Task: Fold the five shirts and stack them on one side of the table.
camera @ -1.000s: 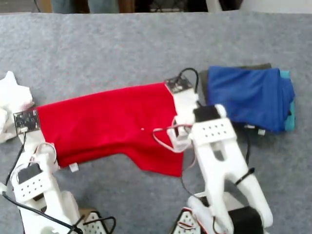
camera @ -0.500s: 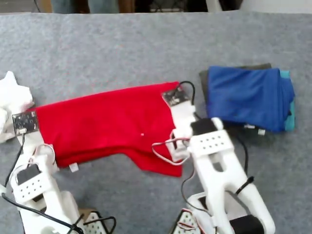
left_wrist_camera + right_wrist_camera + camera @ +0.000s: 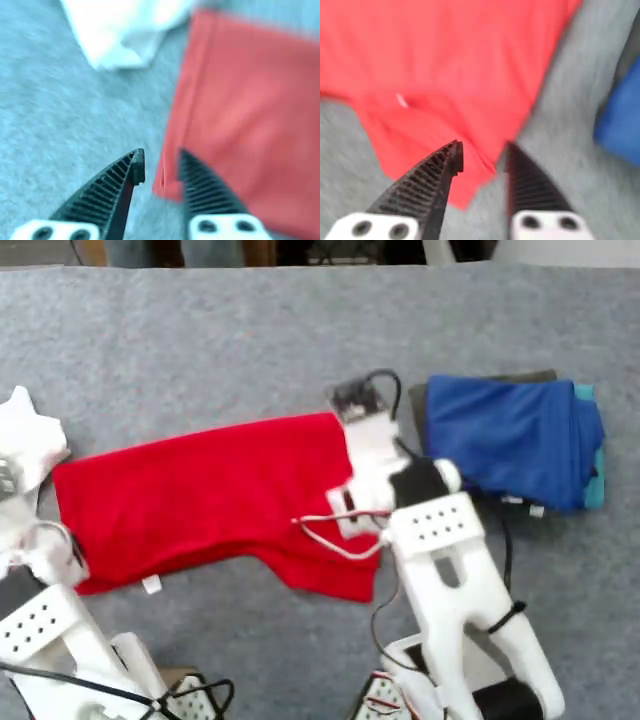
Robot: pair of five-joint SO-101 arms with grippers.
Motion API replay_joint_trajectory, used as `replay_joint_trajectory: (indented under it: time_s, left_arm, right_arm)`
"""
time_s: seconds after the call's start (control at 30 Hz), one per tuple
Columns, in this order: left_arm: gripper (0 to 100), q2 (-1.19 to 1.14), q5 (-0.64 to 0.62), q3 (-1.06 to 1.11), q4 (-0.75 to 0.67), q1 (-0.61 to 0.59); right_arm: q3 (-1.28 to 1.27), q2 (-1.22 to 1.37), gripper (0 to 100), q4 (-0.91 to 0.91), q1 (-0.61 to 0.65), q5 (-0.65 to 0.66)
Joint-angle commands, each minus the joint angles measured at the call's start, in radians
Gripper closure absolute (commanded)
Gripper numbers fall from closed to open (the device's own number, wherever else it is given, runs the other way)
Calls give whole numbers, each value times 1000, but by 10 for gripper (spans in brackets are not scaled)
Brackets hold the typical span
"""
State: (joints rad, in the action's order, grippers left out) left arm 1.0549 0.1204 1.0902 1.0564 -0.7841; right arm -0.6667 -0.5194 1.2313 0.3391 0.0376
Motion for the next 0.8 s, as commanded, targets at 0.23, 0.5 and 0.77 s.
replay_joint_trajectory:
  time_s: [0.23,0.5,0.77]
  left_arm:
    - [970,5,-198,209,-457,200]
    - [970,12,-195,381,-635,203]
    - [970,21,-190,380,-635,203]
  right_arm:
    - [151,449,985,-381,178,-189]
    - [179,570,985,-278,222,-183]
    - [107,562,985,-137,328,-181]
